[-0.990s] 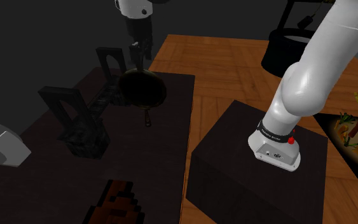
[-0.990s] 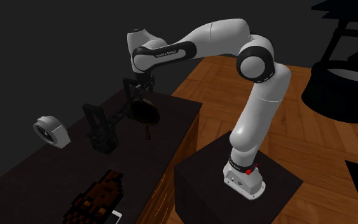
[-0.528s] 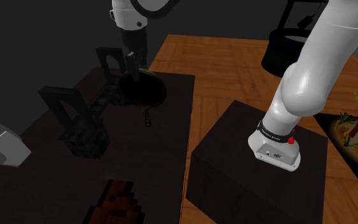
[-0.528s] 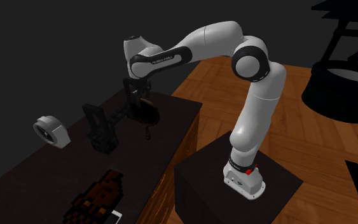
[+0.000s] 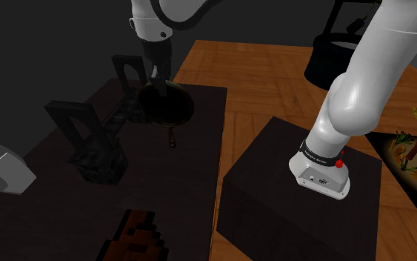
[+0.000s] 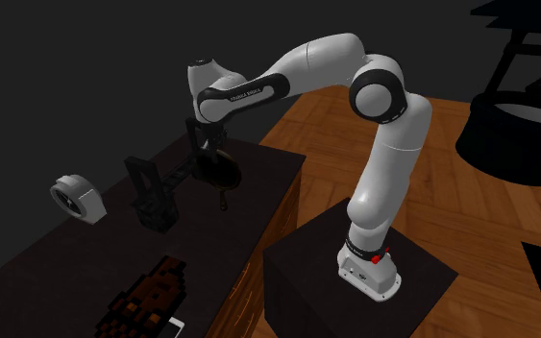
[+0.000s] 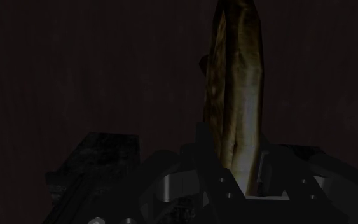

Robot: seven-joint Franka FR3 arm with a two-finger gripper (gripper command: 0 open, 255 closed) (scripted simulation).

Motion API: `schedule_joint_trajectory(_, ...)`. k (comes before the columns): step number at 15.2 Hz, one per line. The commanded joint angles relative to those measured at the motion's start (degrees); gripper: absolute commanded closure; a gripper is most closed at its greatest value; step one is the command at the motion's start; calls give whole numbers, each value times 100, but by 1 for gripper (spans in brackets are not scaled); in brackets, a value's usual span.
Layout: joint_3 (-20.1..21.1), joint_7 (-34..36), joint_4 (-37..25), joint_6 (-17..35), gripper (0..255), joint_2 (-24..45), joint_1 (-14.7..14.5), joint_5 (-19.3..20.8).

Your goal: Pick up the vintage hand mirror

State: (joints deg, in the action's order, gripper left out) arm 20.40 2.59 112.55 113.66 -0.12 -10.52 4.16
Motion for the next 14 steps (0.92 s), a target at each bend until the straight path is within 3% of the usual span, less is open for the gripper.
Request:
schedule_joint_trajectory(1, -1, 0, 5, 0, 255, 2, 1, 1)
schedule_joint_trajectory(5, -2, -1, -12, -7, 255, 12, 2, 3)
schedule_joint_trajectory(14, -7, -73, -588, -681, 255, -96, 6, -54)
